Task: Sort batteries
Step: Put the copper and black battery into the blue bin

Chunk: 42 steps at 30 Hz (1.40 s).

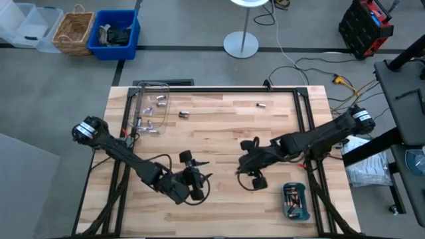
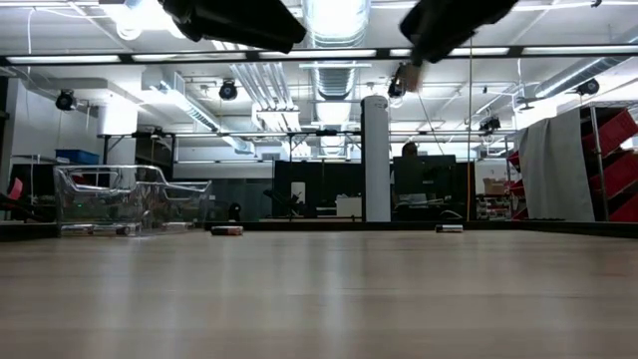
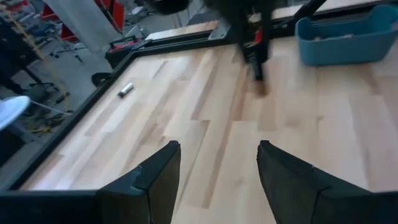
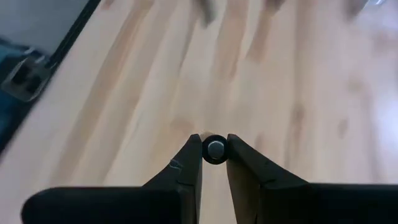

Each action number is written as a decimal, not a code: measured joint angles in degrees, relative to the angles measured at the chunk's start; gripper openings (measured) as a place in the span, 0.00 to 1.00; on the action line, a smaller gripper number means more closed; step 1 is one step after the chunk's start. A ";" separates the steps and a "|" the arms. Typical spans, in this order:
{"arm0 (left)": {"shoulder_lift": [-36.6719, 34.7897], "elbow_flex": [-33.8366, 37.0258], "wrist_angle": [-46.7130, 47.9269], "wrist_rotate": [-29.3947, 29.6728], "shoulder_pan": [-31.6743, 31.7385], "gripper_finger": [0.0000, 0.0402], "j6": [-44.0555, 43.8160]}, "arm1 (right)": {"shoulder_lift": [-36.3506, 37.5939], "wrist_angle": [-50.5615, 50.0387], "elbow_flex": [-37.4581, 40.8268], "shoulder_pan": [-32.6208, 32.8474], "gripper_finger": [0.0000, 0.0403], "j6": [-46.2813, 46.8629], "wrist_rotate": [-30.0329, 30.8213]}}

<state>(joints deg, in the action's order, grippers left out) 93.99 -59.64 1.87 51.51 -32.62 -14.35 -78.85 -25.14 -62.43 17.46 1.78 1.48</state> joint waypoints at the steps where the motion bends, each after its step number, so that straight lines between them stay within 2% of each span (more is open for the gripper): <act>1: -0.20 -0.13 1.16 0.36 0.00 0.48 0.00 | 0.00 -3.89 -1.16 0.23 0.12 1.56 -1.11; 6: -2.16 -0.72 4.86 0.67 0.11 0.48 0.11 | 0.09 -19.70 -4.05 2.62 0.12 5.97 -7.42; 13: -4.79 -0.72 9.11 1.95 0.11 0.48 0.10 | 0.39 -34.27 -3.60 10.11 0.12 16.58 -16.87; 18: -5.31 -0.72 9.75 3.52 0.11 0.48 0.11 | 0.62 -36.78 -2.55 19.52 0.11 27.39 -16.64; 23: -5.37 -0.72 9.75 4.04 0.11 0.48 0.11 | 1.15 -37.30 -0.75 29.66 0.12 39.04 -12.05; 28: -5.37 -0.72 9.77 4.06 0.11 0.48 0.11 | 3.00 -36.74 0.47 40.83 0.11 51.29 0.57; 31: -5.37 -0.72 9.75 4.08 0.11 0.48 0.08 | 4.14 -37.99 1.32 45.73 0.11 58.84 5.14; 35: -5.37 -0.72 9.66 4.97 0.11 0.48 -0.76 | 4.83 -38.60 2.91 49.33 0.12 64.99 9.51; 42: -5.33 -0.72 9.64 5.04 0.11 0.48 -1.16 | 4.87 -33.62 7.86 51.29 0.12 66.65 12.72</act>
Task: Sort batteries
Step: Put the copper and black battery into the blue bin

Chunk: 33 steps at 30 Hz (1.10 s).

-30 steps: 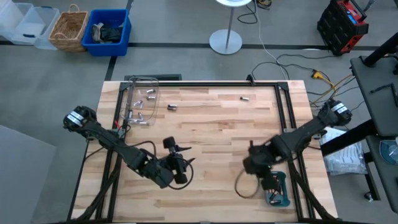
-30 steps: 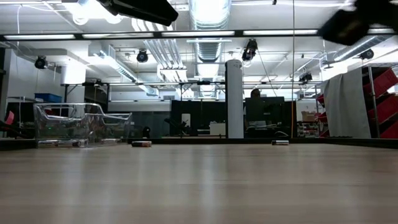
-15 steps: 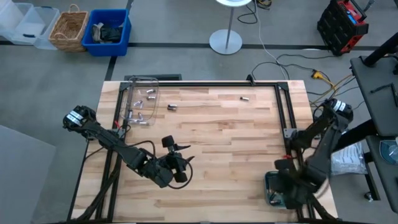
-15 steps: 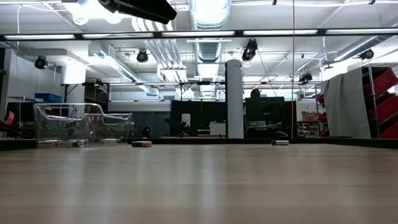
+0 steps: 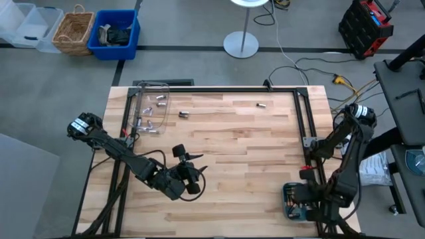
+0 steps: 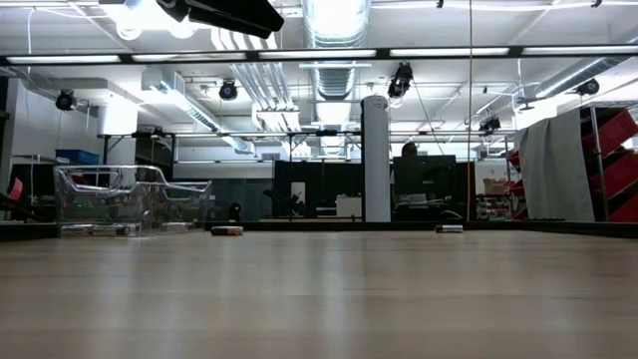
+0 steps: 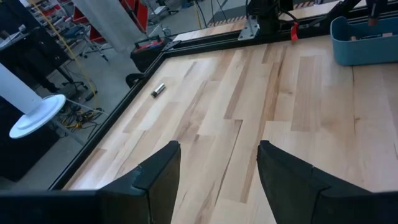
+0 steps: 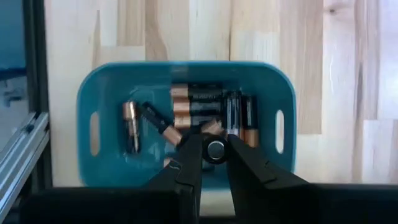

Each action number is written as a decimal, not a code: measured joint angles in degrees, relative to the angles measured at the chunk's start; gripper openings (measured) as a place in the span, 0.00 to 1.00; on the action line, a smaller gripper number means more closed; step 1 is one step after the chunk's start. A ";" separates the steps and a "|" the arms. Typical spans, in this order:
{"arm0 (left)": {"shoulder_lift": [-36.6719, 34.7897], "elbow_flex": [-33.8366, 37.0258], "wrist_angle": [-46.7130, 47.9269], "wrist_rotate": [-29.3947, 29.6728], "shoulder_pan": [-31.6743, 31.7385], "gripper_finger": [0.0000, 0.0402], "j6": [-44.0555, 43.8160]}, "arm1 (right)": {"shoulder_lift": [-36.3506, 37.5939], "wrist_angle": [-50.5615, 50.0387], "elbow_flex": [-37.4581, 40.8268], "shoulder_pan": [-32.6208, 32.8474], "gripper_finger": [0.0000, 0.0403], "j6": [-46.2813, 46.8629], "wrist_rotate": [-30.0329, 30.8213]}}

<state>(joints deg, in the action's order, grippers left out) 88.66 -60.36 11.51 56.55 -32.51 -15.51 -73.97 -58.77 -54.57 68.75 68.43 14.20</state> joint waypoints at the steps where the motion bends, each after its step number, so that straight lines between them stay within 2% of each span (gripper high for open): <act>1: 0.00 0.00 0.00 0.00 0.02 0.48 0.02 | 0.00 1.18 0.87 0.00 0.12 0.03 0.61; 9: 0.02 0.00 -0.02 0.09 0.11 0.48 0.15 | -0.03 11.89 5.90 0.00 0.12 -1.36 3.24; 20: 0.02 0.04 -0.10 0.11 0.33 0.48 0.20 | -3.65 13.73 6.30 -0.03 0.17 -1.47 3.86; 29: 0.04 0.07 -0.11 0.11 0.39 0.48 0.20 | -3.84 14.23 6.30 -0.04 0.15 -1.39 3.84; 33: 0.04 0.07 -0.11 0.11 0.39 0.48 0.22 | -3.82 14.19 6.30 -0.13 0.18 -0.83 3.82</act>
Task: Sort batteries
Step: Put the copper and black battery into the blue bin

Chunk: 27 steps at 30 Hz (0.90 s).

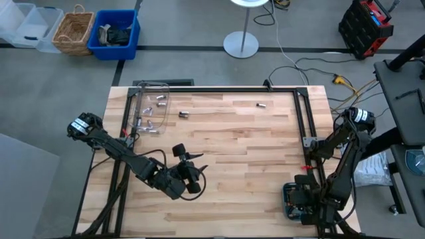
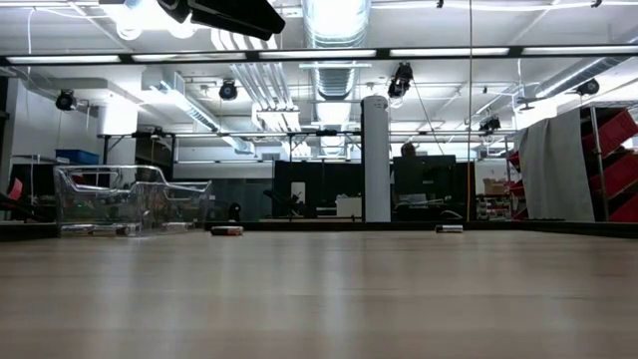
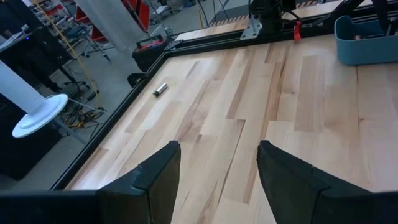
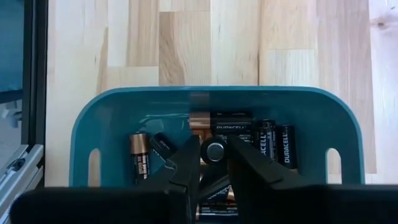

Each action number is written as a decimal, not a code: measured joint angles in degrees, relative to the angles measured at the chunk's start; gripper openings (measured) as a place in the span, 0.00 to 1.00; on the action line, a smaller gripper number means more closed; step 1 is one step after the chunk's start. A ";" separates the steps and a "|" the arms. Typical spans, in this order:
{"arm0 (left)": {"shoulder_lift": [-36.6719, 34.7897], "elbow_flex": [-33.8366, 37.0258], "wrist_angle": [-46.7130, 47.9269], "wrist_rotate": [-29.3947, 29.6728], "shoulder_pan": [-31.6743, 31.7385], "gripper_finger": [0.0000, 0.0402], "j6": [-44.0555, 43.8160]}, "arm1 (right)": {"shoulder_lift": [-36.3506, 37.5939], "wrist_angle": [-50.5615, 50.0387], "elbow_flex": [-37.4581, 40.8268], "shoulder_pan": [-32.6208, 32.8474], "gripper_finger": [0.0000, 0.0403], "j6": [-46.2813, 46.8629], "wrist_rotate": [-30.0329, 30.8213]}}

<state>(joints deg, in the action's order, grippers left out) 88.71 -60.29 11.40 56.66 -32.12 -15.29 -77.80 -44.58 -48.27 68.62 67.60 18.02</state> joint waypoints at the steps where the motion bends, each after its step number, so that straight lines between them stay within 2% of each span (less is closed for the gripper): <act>1: 0.00 0.00 0.00 0.00 0.00 0.48 0.00 | 0.00 0.02 0.00 0.00 0.19 0.12 0.00; 9: 0.02 0.00 0.00 -0.01 0.00 0.48 0.00 | 0.13 -0.05 0.00 0.00 0.26 0.95 -0.07; 15: 0.02 0.00 0.00 -0.02 0.00 0.48 0.38 | 3.57 -3.83 -1.98 -1.08 0.26 3.34 -5.36; 18: 0.02 0.00 -0.02 -0.02 0.00 0.48 0.42 | 5.41 -7.75 -4.99 -2.41 0.24 2.83 -6.00; 22: 0.02 0.00 -0.59 -0.01 0.00 0.48 0.42 | 6.76 -12.81 -9.19 -5.83 0.21 -1.17 -2.71; 27: -0.29 0.00 -1.69 -0.07 0.10 0.48 0.44 | 7.32 -15.03 -13.41 -13.94 0.19 -9.68 3.72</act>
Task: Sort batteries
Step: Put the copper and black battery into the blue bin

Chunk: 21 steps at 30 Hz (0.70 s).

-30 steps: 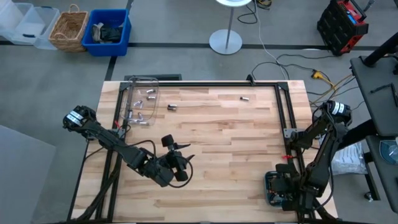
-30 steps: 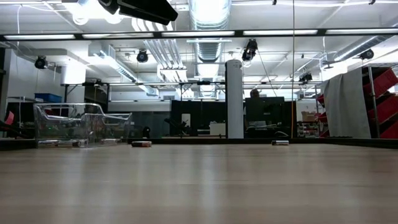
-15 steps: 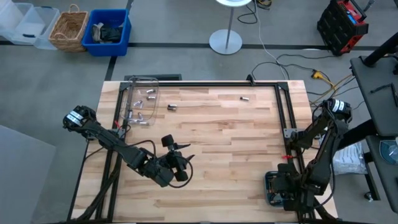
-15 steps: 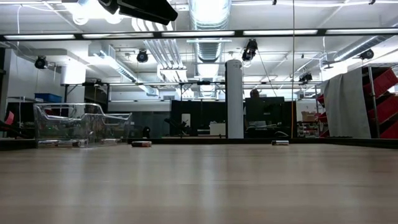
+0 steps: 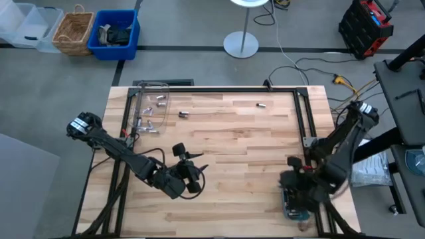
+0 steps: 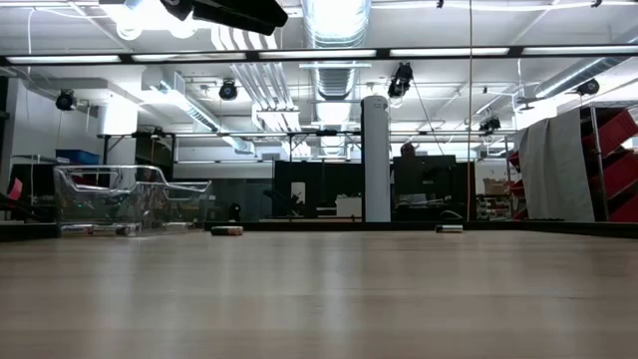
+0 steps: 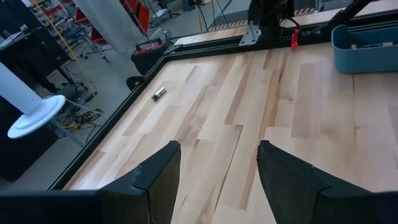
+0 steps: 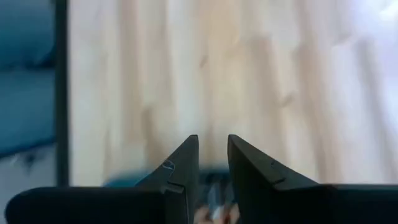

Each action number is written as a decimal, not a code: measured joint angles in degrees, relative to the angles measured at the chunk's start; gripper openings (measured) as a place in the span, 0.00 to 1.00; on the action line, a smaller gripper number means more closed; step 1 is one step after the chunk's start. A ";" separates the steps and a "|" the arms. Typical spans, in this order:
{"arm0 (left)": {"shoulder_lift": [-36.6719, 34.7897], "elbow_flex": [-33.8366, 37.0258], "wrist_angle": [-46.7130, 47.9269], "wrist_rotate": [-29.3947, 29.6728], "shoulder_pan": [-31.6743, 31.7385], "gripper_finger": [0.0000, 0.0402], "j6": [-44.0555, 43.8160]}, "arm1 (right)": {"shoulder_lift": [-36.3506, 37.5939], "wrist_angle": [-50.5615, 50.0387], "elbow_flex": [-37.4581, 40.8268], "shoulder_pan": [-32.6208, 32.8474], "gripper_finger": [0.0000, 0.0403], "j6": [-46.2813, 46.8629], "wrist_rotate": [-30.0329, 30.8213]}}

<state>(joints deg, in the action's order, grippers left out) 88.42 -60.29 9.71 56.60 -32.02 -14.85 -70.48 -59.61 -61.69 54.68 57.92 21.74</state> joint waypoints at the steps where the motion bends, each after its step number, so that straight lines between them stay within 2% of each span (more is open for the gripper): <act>1: -0.34 0.00 0.19 -0.04 0.12 0.48 0.10 | 0.00 -0.10 -0.51 -2.09 0.18 -1.80 1.21; 5: -2.95 0.00 1.02 -0.71 0.85 0.48 2.52 | 0.00 0.01 -2.32 -12.08 0.16 -9.39 2.91; 11: -9.11 0.00 9.40 -9.31 5.52 0.45 4.33 | 0.23 3.99 -2.75 -26.12 0.16 -23.79 3.90; 15: -12.49 0.00 19.84 -15.90 11.81 0.43 4.38 | 0.42 9.58 -2.38 -33.31 0.17 -32.06 3.97; 21: -14.60 0.00 28.22 -29.57 23.83 0.41 10.71 | 0.52 11.95 -2.39 -39.56 0.20 -35.33 3.93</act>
<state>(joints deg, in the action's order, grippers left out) 73.82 -60.29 37.93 27.03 -8.19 -4.14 -69.95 -47.66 -64.07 15.12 22.59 25.67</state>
